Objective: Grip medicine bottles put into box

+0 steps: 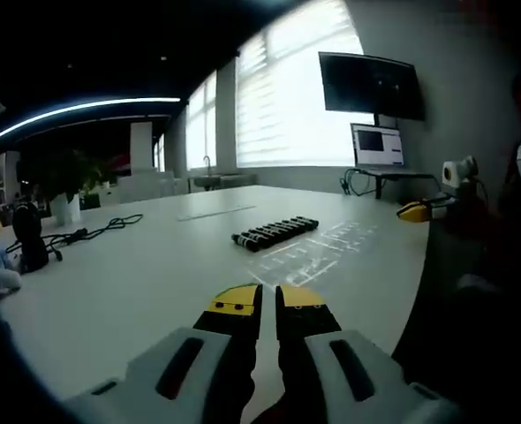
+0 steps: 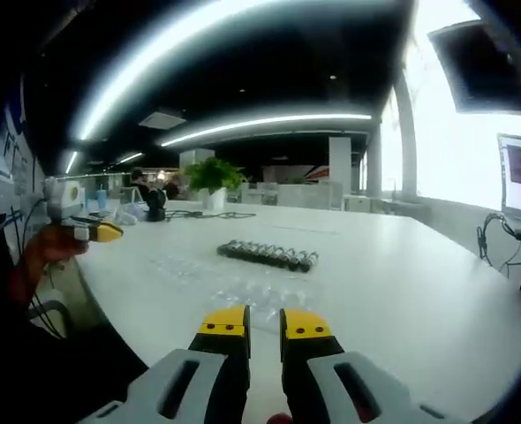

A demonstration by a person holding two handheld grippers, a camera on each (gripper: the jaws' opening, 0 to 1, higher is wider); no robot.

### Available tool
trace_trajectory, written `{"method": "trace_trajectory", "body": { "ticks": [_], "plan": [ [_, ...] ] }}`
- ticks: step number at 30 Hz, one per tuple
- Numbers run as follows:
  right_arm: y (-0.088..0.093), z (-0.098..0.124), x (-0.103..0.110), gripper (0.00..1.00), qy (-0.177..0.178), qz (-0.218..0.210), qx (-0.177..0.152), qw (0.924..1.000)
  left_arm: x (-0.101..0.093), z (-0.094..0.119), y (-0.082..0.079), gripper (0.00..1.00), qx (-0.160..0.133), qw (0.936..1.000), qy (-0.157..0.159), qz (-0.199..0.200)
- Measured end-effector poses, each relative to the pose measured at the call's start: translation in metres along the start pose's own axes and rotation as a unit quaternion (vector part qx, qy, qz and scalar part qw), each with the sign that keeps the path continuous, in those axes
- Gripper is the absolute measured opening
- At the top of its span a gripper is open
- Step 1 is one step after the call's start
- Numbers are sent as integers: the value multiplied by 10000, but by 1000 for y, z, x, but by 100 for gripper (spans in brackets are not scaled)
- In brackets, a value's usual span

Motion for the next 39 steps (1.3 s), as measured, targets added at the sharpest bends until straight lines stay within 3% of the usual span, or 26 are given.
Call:
{"method": "trace_trajectory", "body": {
  "ticks": [39],
  "plan": [
    [4, -5, 2, 9, -92, -119, -38, 9999, -2, -5, -5, 0, 15, 9999, 44, -138]
  ]
}}
Point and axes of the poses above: the point that each gripper's makers call its tool centre point, and the gripper's own axes: z roughly backward along the fingers, x roughly to its left, y roughly out of its underside, the point moved 3 cm from there along z, roughly backward along the fingers, and after that the axes turned 7 degrees about -x, right-handed, at the moved point
